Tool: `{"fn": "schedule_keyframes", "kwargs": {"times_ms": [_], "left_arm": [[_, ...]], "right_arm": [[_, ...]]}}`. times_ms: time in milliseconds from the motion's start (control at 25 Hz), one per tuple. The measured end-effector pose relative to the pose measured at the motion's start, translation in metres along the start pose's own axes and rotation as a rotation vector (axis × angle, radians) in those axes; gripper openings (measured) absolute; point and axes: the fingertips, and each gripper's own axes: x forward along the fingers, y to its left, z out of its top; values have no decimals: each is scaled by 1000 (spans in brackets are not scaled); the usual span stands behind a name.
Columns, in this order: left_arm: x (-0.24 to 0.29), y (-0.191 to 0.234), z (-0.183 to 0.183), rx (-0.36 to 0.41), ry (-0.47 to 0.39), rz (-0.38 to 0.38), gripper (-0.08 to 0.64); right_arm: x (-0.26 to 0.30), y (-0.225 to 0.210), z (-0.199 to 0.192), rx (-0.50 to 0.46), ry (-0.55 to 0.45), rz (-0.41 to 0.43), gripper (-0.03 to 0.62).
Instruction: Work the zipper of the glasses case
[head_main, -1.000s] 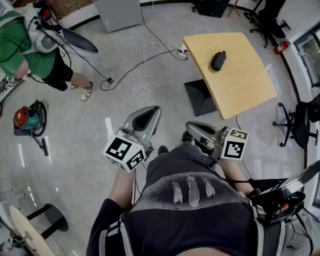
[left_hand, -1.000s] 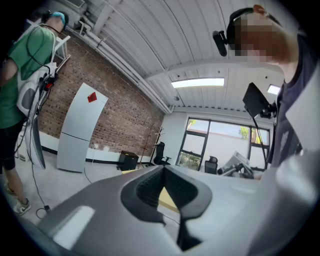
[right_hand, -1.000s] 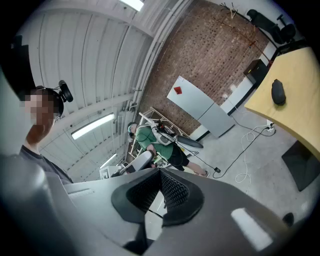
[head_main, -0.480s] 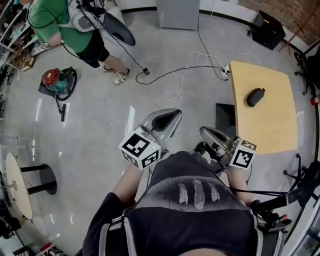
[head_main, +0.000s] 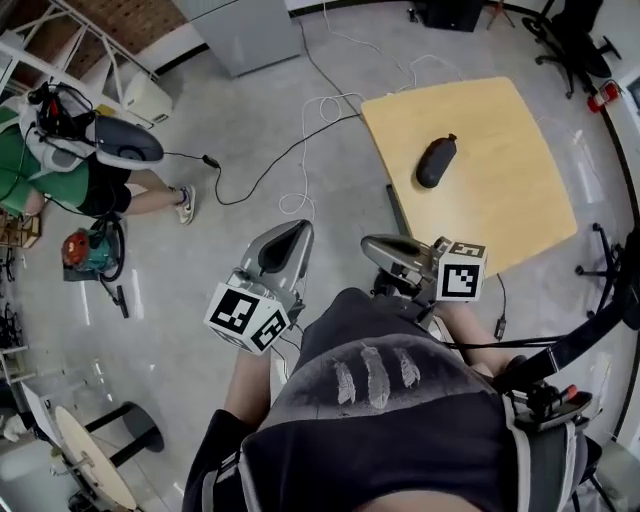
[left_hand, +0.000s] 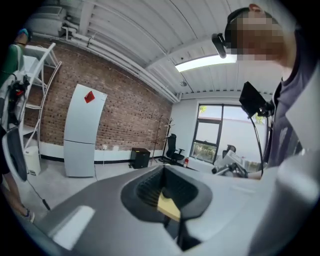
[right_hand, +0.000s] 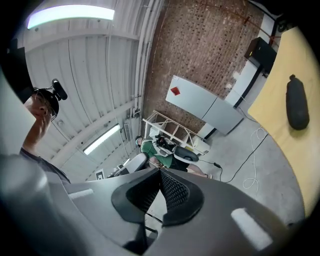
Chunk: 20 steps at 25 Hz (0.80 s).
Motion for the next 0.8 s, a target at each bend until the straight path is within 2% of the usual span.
{"fn": "schedule_keyframes", "kwargs": {"times_ms": [280, 400, 640, 800], "left_arm": [[74, -45, 16, 78, 38, -99, 2], [100, -58, 24, 109, 65, -170, 2], [151, -79, 8, 183, 110, -333, 2], [180, -97, -3, 164, 121, -459, 2]], "right_arm": [[-69, -25, 36, -8, -86, -47, 2], [-92, -32, 46, 0, -162, -81, 2], [-132, -60, 47, -1, -329, -205, 2], [-159, -72, 54, -3, -405, -318, 2]]}}
